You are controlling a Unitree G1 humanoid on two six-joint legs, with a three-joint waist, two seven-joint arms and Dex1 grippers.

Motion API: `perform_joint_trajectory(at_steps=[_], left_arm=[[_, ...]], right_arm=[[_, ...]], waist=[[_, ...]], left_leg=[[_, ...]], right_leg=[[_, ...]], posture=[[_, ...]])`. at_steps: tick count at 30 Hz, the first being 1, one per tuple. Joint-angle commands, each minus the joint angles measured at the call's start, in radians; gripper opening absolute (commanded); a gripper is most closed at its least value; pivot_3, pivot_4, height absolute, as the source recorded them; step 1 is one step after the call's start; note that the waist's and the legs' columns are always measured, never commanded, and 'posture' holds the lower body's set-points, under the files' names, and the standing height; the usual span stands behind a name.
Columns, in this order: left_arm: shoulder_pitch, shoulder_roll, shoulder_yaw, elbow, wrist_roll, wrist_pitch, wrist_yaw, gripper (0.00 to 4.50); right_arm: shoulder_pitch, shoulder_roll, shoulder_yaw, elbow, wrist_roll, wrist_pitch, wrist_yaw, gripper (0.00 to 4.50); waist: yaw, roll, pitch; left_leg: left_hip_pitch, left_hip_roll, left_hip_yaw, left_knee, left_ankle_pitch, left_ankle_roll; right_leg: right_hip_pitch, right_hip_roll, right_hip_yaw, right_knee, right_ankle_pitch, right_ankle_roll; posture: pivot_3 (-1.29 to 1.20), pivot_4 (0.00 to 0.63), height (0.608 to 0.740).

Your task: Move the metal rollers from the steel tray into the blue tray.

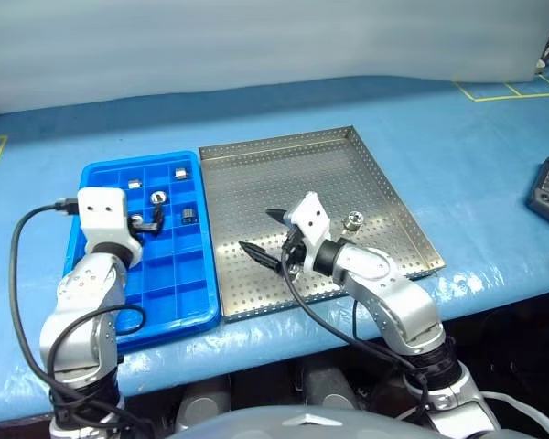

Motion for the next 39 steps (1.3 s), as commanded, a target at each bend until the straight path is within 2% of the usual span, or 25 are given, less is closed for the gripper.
perform_joint_trajectory(at_steps=[1,8,11,20,29,39], left_arm=[[-0.047,0.076,-0.096,-0.016,-0.057,-0.045,-0.138,4.47],[-0.172,0.256,-0.318,0.124,-0.11,-0.113,-0.433,4.47],[-0.227,0.314,-0.426,0.201,-0.083,-0.143,-0.53,4.47],[-0.349,0.323,-0.645,0.37,-0.018,-0.256,-0.704,4.47],[-0.358,0.325,-0.698,0.406,0.022,-0.292,-0.761,4.47],[-0.328,0.332,-0.685,0.393,0.039,-0.287,-0.77,4.47]], right_arm=[[0.017,-0.03,-0.075,-0.06,0.007,0.004,-0.022,4.5],[0.092,-0.134,-0.176,-0.108,0.012,0.034,-0.025,4.5],[0.126,-0.163,-0.199,-0.135,0.018,0.05,-0.028,4.5],[0.188,-0.155,-0.22,-0.197,0.025,0.083,-0.077,4.5],[0.211,-0.151,-0.221,-0.219,0.031,0.086,-0.106,4.5],[0.196,-0.151,-0.215,-0.202,0.03,0.077,-0.102,4.5]], waist=[[-0.004,0.0,0.0],[-0.026,0.0,0.0],[-0.043,0.0,0.0],[-0.078,0.0,0.001],[-0.112,0.0,0.001],[-0.116,0.0,0.001]], left_leg=[[0.0,0.0,0.0,0.0,0.0,0.0],[0.0,0.0,0.001,0.0,0.0,0.0],[0.0,0.0,0.002,0.0,0.0,0.001],[-0.001,0.0,0.004,0.0,-0.001,0.001],[-0.001,0.001,0.006,-0.001,-0.001,0.002],[-0.001,0.001,0.007,-0.001,-0.001,0.002]], right_leg=[[0.0,0.0,0.0,0.0,0.0,0.0],[0.0,0.0,0.001,0.0,-0.001,-0.001],[0.0,0.001,0.002,0.0,-0.001,0.0],[-0.001,0.002,0.004,0.0,-0.001,0.0],[-0.002,0.002,0.007,0.0,-0.001,0.0],[-0.002,0.002,0.008,0.0,-0.001,0.001]], posture=[[-0.03,0.15,0.74],[-0.09,0.15,0.74],[-0.11,0.15,0.74],[-0.18,0.15,0.74],[-0.2,0.15,0.74],[-0.18,0.15,0.74]])
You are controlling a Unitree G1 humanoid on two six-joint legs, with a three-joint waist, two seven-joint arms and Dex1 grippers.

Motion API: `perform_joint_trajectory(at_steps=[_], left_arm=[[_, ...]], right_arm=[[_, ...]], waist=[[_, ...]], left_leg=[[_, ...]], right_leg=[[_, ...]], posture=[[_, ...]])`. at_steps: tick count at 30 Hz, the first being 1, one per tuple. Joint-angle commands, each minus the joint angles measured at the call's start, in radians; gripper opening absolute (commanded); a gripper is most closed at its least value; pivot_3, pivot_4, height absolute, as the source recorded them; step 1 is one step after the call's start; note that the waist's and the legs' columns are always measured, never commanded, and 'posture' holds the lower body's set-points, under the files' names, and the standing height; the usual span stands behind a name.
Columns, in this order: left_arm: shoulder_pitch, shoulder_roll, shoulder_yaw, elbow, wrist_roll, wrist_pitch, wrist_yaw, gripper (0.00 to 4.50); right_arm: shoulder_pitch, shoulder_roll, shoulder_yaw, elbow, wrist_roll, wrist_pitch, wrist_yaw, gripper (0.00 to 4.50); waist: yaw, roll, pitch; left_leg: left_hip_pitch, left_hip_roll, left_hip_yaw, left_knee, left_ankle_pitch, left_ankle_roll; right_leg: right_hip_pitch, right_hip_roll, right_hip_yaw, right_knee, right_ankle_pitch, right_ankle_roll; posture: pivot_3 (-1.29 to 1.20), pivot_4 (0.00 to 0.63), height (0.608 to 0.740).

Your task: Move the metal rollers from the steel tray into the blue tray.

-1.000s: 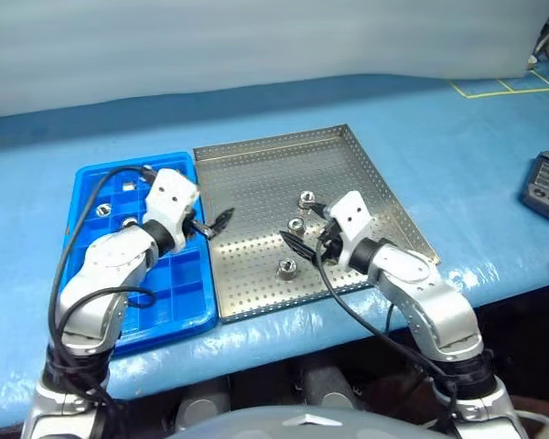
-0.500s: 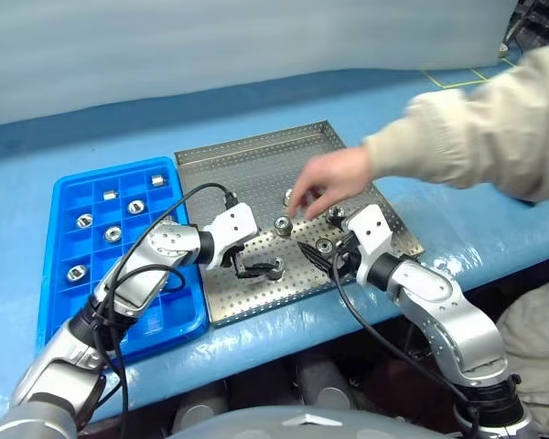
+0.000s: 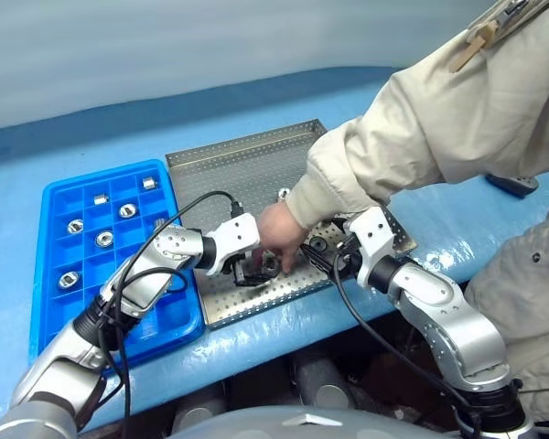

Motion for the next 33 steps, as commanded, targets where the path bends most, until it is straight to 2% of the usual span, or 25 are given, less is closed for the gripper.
perform_joint_trajectory(at_steps=[1,33], left_arm=[[0.011,0.007,0.015,-0.036,0.005,-0.007,-0.003,4.47],[0.048,0.007,0.046,-0.053,-0.002,0.006,0.013,4.47]], right_arm=[[-0.021,0.005,-0.015,-0.024,0.008,-0.013,-0.002,4.5],[-0.041,0.012,0.008,0.002,0.0,-0.025,0.005,4.5]], waist=[[0.0,0.0,0.0],[0.004,0.0,0.0]], left_leg=[[0.0,0.0,0.0,0.0,0.0,0.0],[0.0,0.0,0.001,0.0,0.0,0.001]], right_leg=[[0.0,0.0,0.0,0.0,0.0,0.0],[-0.002,0.0,0.001,0.0,0.001,0.001]], posture=[[-0.18,0.15,0.74],[-0.16,0.15,0.74]])
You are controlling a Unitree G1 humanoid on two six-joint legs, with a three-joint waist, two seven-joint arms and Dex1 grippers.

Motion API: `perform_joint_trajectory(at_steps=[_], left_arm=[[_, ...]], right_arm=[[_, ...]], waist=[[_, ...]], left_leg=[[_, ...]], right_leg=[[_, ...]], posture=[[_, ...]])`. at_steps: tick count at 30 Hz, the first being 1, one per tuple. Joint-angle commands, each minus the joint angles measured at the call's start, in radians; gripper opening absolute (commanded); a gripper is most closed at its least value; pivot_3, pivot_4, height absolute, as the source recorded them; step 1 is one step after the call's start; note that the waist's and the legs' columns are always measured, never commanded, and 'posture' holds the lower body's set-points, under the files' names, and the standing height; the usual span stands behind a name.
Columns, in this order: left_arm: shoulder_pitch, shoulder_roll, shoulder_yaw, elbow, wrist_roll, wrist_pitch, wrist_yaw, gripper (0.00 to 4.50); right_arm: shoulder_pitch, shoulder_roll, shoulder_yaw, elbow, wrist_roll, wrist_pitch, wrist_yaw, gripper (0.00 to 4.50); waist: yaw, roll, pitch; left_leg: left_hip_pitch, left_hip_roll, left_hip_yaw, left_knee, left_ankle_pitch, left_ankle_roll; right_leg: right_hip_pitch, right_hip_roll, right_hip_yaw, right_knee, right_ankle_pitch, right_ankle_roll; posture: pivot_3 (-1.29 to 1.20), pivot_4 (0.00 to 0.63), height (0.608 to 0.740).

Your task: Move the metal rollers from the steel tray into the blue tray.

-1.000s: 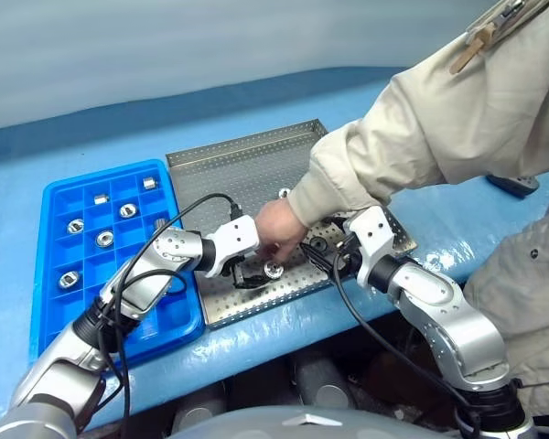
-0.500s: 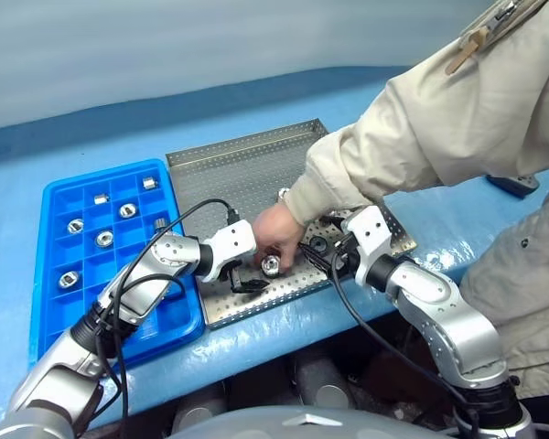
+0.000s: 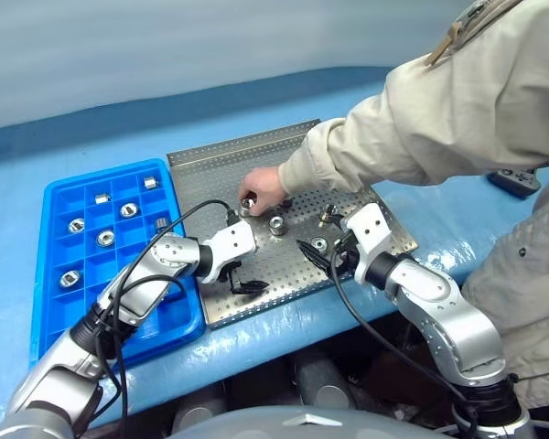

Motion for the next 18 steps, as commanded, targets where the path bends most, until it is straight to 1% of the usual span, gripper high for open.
perform_joint_trajectory(at_steps=[1,6,9,12,18], left_arm=[[0.001,-0.001,0.043,-0.05,-0.011,0.003,0.011,4.47],[0.006,-0.032,0.098,-0.05,-0.043,-0.022,0.03,4.47],[-0.011,-0.098,0.166,-0.019,-0.047,-0.052,0.112,4.47],[-0.041,-0.15,0.218,0.025,-0.02,-0.085,0.206,4.47],[-0.11,-0.231,0.274,0.148,0.06,-0.141,0.4,4.47]], right_arm=[[-0.015,0.007,-0.002,-0.012,0.001,-0.022,-0.001,4.5],[-0.019,0.011,0.004,-0.006,0.0,-0.027,0.0,4.5],[-0.024,0.012,0.005,-0.002,-0.002,-0.029,0.001,4.5],[-0.03,0.013,0.01,0.003,-0.003,-0.031,0.001,4.5],[-0.038,0.016,0.016,0.01,-0.006,-0.035,0.001,4.5]], waist=[[0.0,0.0,0.0],[0.002,0.0,0.0],[0.007,0.0,0.0],[0.011,0.0,0.0],[0.015,0.0,0.0]], left_leg=[[0.0,0.0,0.0,0.0,0.0,0.0],[0.0,0.0,0.0,0.0,0.0,0.0],[0.0,0.0,0.0,0.0,0.0,0.0],[0.0,0.0,0.0,0.001,0.0,0.0],[0.001,0.0,0.0,0.001,0.0,0.0]], right_leg=[[0.0,0.0,0.0,0.0,0.0,0.0],[0.0,0.0,0.0,0.0,0.0,0.0],[0.0,0.0,0.0,0.0,0.0,0.001],[0.0,0.0,0.0,0.0,0.002,0.004],[0.003,0.0,0.0,0.0,0.003,0.004]], posture=[[-0.16,0.15,0.74],[-0.16,0.15,0.74],[-0.16,0.15,0.74],[-0.16,0.15,0.74],[-0.15,0.15,0.74]])
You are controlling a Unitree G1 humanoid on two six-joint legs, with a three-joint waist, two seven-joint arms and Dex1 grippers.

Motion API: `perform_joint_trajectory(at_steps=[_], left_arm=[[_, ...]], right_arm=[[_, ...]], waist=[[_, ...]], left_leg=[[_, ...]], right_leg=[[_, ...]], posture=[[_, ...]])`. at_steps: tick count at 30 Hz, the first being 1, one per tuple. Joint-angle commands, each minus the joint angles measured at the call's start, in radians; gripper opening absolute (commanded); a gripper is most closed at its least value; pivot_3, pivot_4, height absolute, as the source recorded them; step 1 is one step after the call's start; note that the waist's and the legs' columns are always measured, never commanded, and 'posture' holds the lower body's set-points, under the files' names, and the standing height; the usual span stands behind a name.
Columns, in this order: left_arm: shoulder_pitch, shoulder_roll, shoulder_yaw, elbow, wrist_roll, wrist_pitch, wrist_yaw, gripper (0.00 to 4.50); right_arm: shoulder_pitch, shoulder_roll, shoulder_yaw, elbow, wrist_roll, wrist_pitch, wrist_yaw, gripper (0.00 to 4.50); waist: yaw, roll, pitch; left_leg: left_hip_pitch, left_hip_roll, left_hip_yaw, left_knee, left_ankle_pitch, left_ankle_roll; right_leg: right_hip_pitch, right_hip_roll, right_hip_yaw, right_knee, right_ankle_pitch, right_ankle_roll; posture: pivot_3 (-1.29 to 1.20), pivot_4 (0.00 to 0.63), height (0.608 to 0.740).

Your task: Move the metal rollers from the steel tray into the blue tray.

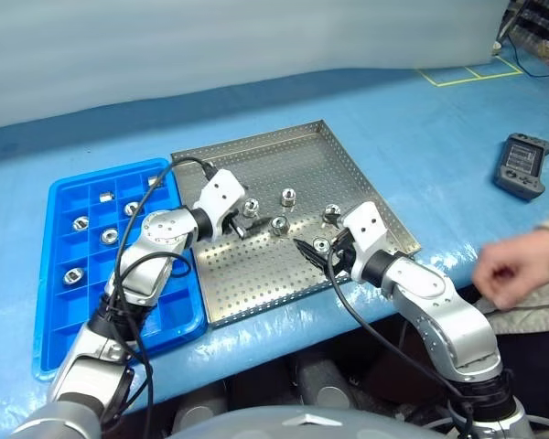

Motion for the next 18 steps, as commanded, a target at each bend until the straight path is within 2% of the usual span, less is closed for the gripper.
perform_joint_trajectory(at_steps=[1,11,18], left_arm=[[-0.05,-0.036,0.036,0.063,0.046,-0.034,0.097,4.47],[-0.143,-0.071,-0.027,0.288,0.081,-0.001,0.065,4.47],[-0.157,-0.099,-0.027,0.361,0.084,0.003,0.063,4.47]], right_arm=[[-0.017,0.007,0.001,-0.014,-0.003,-0.027,0.0,4.5],[-0.023,0.019,0.025,-0.014,-0.014,-0.028,-0.008,4.5],[-0.014,0.04,0.041,-0.025,-0.022,-0.027,-0.016,4.5]], waist=[[0.001,0.0,0.0],[-0.001,0.0,0.0],[-0.005,0.0,0.0]], left_leg=[[0.0,0.0,0.0,0.0,0.0,0.0],[0.0,0.0,-0.001,0.0,0.0,0.0],[0.0,0.0,-0.001,0.0,0.0,0.0]], right_leg=[[0.0,0.0,0.0,0.0,0.0,0.0],[0.0,0.0,0.0,0.0,0.001,0.001],[-0.001,0.0,0.0,0.0,0.001,0.001]], posture=[[-0.15,0.15,0.74],[-0.17,0.15,0.74],[-0.19,0.15,0.74]])
